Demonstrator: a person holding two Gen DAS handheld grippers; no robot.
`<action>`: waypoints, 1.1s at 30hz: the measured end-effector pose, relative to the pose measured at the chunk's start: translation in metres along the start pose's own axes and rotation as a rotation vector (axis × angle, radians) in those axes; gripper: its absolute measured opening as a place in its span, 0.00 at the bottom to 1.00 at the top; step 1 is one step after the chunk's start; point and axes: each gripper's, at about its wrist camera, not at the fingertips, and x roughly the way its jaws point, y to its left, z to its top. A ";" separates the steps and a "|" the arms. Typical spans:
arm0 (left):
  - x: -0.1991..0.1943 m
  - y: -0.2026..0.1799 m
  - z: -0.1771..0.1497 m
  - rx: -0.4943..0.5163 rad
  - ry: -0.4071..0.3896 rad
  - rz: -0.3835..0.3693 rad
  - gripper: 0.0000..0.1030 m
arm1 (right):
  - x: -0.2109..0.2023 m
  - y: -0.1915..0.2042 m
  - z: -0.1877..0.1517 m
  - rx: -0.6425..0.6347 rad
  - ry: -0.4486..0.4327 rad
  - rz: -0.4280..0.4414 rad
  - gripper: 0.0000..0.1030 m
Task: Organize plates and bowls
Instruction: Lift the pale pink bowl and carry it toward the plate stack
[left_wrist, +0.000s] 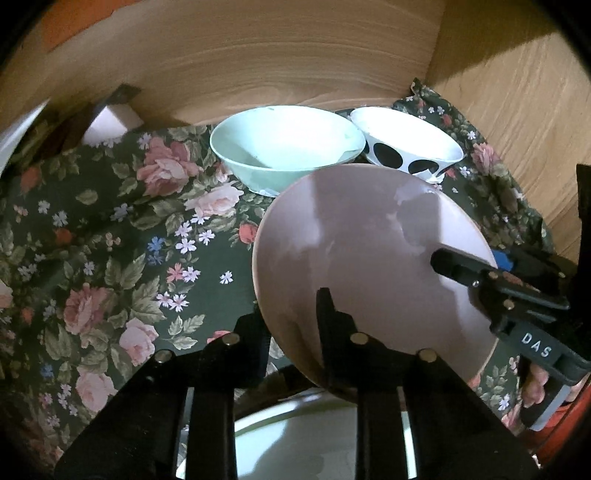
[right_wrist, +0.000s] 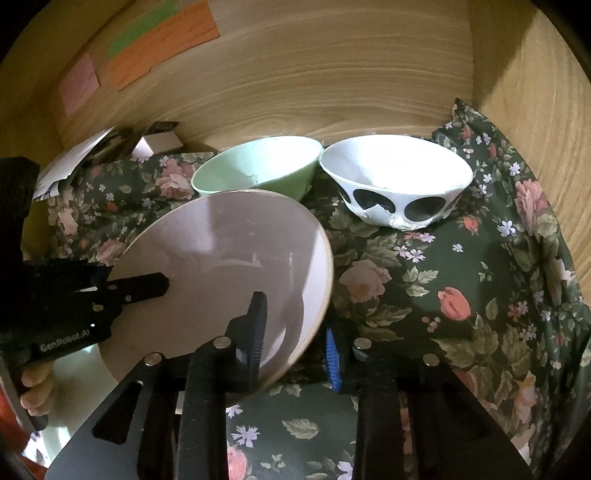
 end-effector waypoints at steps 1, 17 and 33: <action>0.001 0.000 0.000 -0.001 0.002 -0.001 0.22 | -0.001 0.000 0.000 0.000 -0.004 -0.006 0.24; -0.050 0.006 -0.004 -0.044 -0.103 -0.003 0.22 | -0.047 0.032 0.014 -0.054 -0.138 -0.027 0.24; -0.119 0.045 -0.045 -0.124 -0.212 0.046 0.22 | -0.071 0.103 0.012 -0.152 -0.206 0.036 0.24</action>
